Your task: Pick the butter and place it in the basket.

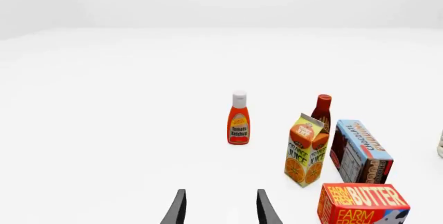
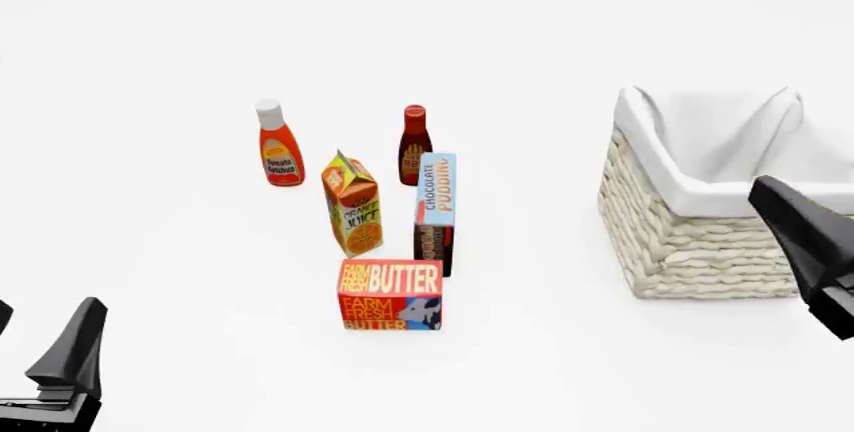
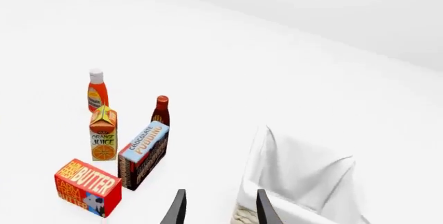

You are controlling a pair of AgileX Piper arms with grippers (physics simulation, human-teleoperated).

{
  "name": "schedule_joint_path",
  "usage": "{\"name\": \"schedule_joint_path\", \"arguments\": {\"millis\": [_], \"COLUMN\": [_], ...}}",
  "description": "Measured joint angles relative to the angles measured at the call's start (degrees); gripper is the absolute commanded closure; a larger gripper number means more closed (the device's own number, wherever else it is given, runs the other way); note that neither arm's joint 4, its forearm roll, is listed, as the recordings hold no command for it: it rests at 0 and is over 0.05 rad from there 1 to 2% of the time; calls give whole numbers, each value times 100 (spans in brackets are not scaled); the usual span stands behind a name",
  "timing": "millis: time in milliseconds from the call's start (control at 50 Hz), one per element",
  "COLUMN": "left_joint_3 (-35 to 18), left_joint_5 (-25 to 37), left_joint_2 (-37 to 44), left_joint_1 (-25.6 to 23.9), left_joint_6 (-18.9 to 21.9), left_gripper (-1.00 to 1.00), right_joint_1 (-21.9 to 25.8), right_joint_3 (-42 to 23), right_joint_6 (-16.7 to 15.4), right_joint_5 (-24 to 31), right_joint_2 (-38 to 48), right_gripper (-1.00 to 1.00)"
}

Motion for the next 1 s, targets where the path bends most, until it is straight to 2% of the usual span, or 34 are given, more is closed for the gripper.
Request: {"name": "schedule_joint_path", "arguments": {"millis": [260, 400, 540, 1000], "left_joint_3": [0, 0, 0, 0], "left_joint_5": [0, 0, 0, 0], "left_joint_2": [0, 0, 0, 0], "left_joint_1": [0, 0, 0, 0], "left_joint_6": [0, 0, 0, 0], "left_gripper": [-100, -100, -100, -100], "right_joint_1": [420, 523, 656, 1514], "right_joint_3": [-807, -1047, -1321, -2073], "right_joint_6": [-372, -841, -1128, -1262], "right_joint_5": [475, 665, 909, 1508], "right_joint_2": [758, 1138, 1374, 2196], "right_gripper": [-100, -100, -100, -100]}}
